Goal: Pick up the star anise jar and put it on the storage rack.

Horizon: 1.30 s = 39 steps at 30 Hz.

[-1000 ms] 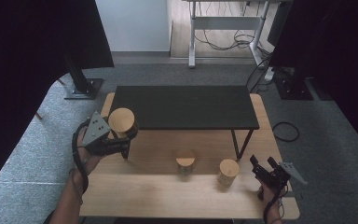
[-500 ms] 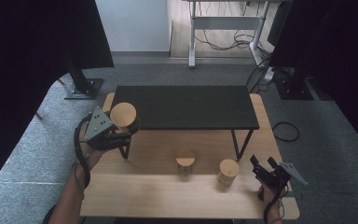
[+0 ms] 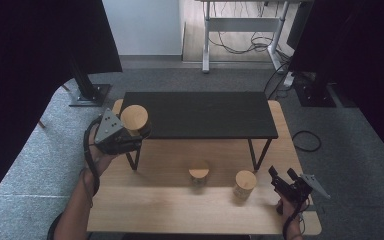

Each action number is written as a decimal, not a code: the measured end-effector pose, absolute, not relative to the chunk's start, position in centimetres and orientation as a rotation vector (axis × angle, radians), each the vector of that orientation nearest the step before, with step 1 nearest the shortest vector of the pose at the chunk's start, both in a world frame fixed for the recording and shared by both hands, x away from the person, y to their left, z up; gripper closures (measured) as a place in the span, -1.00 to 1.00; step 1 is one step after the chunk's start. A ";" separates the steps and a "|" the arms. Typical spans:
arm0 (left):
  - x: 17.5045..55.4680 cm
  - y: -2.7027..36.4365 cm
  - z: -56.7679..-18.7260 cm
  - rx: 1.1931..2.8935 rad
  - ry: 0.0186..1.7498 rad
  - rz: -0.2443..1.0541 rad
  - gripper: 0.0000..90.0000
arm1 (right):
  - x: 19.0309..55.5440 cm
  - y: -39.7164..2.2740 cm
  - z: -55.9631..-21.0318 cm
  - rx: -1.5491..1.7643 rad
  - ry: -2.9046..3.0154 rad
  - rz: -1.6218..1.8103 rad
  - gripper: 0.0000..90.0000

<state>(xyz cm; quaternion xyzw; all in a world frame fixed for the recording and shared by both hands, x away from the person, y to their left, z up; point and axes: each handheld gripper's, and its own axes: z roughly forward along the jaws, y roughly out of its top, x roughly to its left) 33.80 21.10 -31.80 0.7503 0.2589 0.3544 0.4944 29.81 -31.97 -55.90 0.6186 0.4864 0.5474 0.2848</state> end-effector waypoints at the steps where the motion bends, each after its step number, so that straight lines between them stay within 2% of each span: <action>1: 33.9 21.1 -31.8 1.821 0.630 0.859 -0.45 | 29.8 -32.0 -55.9 1.655 1.302 1.464 -0.72; 39: 38.5 19.7 -33.4 1.858 0.655 0.870 -0.45 | 29.9 -32.1 -55.9 1.655 1.305 1.477 -0.72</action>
